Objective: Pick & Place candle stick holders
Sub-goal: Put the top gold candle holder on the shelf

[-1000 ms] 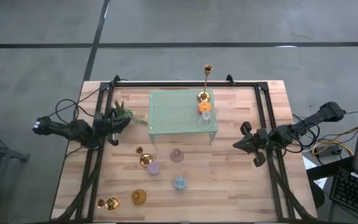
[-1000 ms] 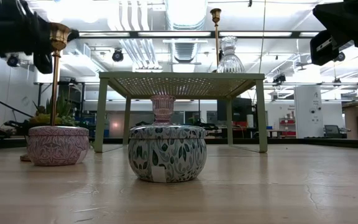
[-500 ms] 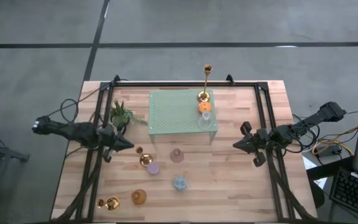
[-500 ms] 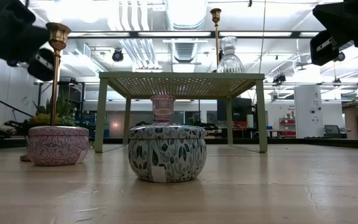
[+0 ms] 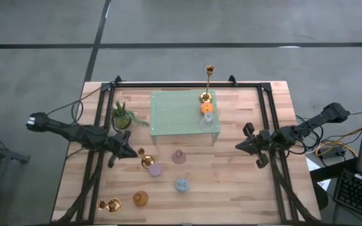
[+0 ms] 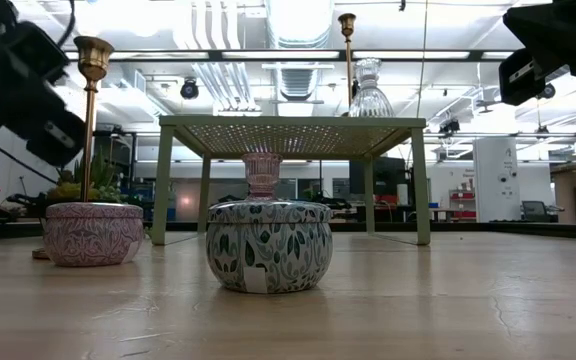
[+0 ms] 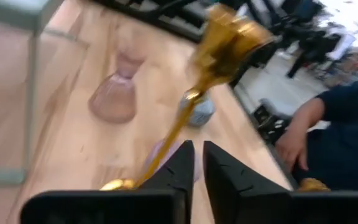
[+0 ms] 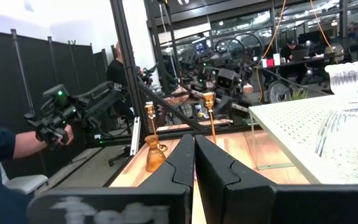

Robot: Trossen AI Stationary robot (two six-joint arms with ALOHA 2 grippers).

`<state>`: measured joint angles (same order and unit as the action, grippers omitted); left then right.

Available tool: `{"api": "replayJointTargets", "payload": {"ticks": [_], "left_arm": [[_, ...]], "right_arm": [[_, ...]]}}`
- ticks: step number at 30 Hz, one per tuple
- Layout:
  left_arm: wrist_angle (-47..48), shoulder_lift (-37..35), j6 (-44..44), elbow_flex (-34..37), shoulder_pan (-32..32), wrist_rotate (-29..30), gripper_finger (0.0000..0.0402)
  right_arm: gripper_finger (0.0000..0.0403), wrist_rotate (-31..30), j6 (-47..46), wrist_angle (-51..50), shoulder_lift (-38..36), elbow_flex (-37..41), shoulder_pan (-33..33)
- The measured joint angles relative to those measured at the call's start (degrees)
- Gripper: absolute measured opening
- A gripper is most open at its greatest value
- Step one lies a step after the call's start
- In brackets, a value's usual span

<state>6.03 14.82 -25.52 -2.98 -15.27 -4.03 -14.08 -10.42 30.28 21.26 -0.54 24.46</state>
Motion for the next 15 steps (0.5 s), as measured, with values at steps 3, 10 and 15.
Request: {"api": "replayJointTargets", "payload": {"ticks": [3,10,15], "left_arm": [[-2.08,3.15,0.46,0.52,0.00,1.61,0.0066],[-7.49,8.05,3.76,0.74,-0.07,3.35,0.0123],[-9.92,9.83,4.57,0.69,-0.07,4.15,0.0137]], "right_arm": [[0.0008,-0.01,0.08,-0.02,0.22,0.00,0.00],[0.0008,-0.01,0.05,0.00,0.28,0.00,-0.01],[0.0008,-0.01,0.07,0.00,0.28,0.00,0.00]]}}
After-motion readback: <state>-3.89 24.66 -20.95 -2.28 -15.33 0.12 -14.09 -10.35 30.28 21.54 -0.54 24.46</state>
